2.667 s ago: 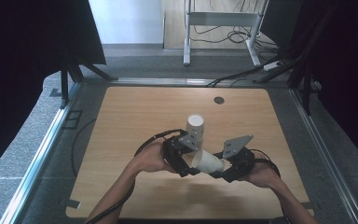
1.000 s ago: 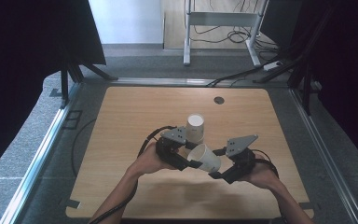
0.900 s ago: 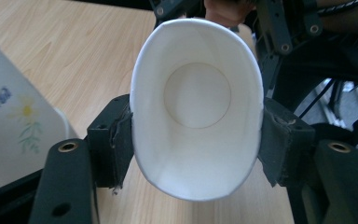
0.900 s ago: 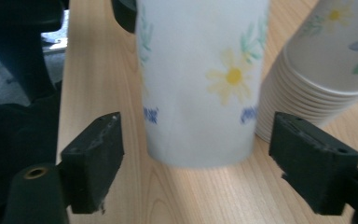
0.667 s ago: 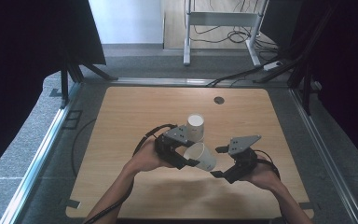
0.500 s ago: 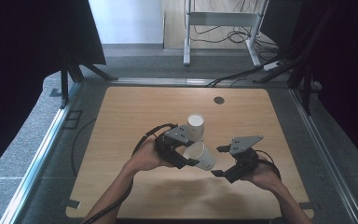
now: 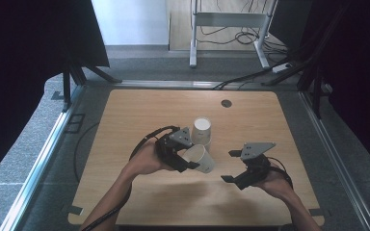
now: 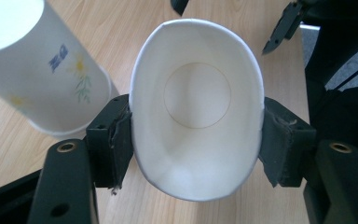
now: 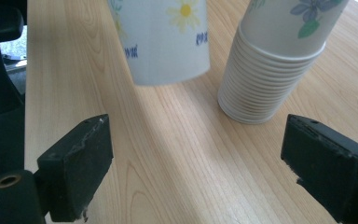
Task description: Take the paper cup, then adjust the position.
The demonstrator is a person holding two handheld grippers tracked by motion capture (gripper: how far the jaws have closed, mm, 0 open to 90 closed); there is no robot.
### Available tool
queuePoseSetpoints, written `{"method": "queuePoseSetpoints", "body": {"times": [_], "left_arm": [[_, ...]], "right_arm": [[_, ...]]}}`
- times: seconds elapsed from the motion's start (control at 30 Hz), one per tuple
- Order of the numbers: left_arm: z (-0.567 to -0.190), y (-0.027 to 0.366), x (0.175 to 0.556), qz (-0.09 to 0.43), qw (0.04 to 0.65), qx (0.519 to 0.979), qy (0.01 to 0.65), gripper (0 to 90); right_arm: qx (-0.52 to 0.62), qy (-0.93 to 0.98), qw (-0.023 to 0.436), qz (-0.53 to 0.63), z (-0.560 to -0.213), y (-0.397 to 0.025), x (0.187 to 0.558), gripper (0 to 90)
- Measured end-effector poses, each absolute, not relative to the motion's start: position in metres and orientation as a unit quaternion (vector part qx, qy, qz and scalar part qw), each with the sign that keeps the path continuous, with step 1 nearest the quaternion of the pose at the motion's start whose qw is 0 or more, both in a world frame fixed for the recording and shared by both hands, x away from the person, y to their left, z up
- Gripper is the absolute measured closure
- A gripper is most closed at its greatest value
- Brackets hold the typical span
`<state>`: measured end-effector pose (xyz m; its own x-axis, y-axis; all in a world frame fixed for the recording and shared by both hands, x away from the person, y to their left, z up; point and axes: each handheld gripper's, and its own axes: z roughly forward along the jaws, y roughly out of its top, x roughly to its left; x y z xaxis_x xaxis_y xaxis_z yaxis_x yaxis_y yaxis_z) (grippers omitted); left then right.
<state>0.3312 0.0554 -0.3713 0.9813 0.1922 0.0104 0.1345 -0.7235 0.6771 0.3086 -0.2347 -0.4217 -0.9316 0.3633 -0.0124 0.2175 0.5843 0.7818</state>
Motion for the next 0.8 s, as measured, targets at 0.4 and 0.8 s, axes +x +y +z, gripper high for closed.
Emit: {"method": "queuePoseSetpoints", "body": {"times": [0.4, 0.8], "left_arm": [[-0.370, 0.070, 0.333, 0.049, 0.339, 0.932, 0.116, 34.1], [-0.370, 0.085, 0.337, 0.055, 0.315, 0.936, 0.146, 34.1]], "right_arm": [[0.180, 0.882, 0.096, 0.425, -0.424, -0.241, 0.305, 8.7], [0.206, 0.877, 0.112, 0.420, -0.431, -0.251, 0.304, 7.6]]}}
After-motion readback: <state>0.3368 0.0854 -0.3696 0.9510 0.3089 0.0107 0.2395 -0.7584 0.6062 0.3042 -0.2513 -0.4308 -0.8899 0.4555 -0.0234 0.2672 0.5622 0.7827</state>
